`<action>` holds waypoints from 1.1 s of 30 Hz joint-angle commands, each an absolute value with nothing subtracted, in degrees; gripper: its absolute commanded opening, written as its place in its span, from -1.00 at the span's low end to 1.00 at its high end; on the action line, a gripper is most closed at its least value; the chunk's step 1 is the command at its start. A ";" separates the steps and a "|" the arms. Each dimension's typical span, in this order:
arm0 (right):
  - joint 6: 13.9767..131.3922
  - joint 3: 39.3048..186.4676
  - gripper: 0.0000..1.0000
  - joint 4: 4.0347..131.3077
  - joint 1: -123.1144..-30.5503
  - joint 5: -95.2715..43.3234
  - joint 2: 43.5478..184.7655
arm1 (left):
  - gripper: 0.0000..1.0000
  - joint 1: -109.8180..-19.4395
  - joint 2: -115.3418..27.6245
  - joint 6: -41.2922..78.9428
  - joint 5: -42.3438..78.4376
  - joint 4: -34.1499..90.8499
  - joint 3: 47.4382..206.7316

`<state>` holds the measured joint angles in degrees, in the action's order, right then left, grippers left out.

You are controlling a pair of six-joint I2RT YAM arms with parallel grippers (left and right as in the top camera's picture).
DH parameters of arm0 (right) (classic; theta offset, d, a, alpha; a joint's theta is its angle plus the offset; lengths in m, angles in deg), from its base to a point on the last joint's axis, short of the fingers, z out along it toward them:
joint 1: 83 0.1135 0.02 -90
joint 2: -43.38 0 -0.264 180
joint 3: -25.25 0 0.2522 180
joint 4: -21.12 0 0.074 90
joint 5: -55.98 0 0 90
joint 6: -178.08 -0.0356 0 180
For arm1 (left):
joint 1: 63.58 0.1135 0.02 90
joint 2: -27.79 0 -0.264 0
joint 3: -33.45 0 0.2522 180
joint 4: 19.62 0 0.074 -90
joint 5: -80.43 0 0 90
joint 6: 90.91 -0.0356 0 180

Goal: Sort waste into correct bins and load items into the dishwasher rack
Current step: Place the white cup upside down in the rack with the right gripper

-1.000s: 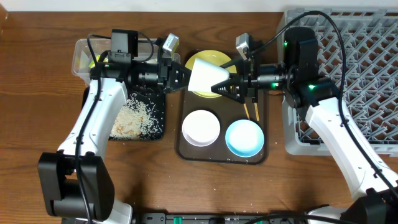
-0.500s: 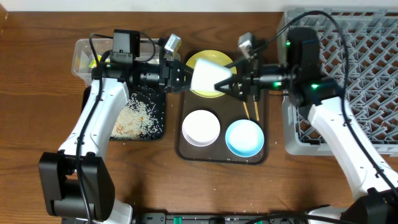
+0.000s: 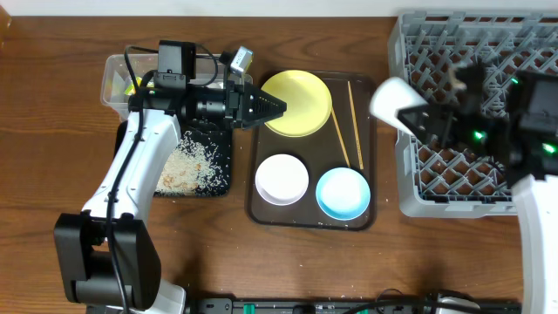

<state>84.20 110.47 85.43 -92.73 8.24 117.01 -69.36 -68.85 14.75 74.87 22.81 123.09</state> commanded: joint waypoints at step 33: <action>81.69 111.69 0.22 108.29 -96.41 -29.61 130.01 | 0.00 -69.32 -68.66 7.67 39.82 37.87 123.57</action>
